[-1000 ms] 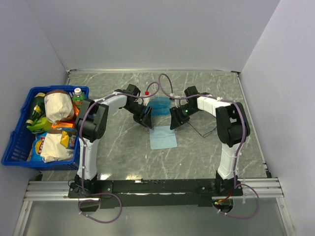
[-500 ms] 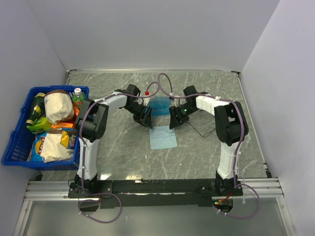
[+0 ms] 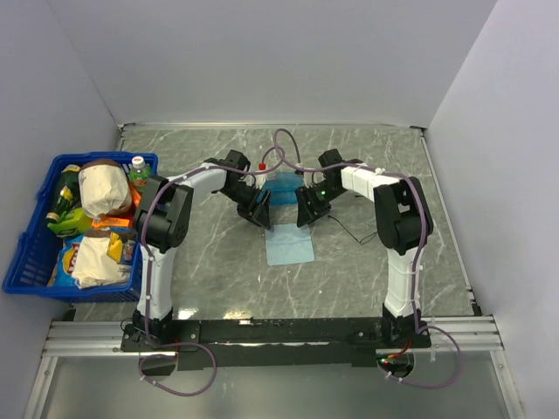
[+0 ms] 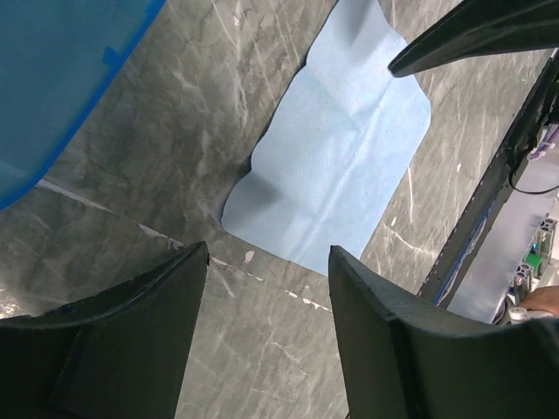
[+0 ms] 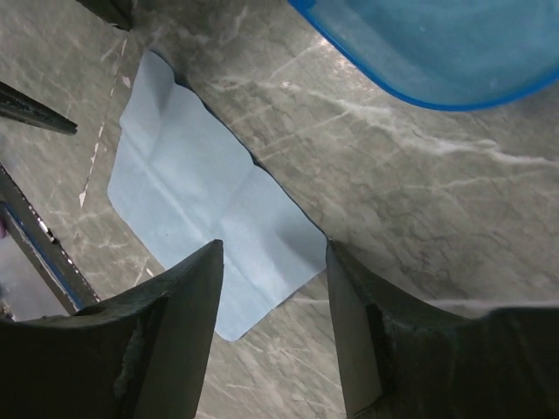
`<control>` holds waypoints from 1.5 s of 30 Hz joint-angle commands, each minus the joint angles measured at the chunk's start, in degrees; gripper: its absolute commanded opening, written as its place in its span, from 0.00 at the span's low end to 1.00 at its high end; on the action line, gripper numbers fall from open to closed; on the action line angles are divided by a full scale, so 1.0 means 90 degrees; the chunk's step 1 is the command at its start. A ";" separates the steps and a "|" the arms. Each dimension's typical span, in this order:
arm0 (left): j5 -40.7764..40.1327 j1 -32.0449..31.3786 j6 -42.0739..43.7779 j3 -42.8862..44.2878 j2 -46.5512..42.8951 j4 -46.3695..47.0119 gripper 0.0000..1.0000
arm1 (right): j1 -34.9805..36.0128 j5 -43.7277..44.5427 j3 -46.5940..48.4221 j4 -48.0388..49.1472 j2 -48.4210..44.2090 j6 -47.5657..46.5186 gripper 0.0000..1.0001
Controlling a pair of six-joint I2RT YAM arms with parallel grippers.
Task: Organize the sunglasses
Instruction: Pick up the glasses cleaning cloth from the center of the board.
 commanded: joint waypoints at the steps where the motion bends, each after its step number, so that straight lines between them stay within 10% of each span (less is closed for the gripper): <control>1: -0.0392 -0.0064 0.0255 0.0007 0.0164 -0.0250 0.65 | 0.0122 0.0093 0.0145 -0.0212 0.0210 -0.0094 0.56; 45: -0.0216 -0.0064 0.0255 -0.0052 0.0242 -0.0182 0.66 | -0.0112 0.0551 0.0135 -0.0056 0.0249 0.0355 0.18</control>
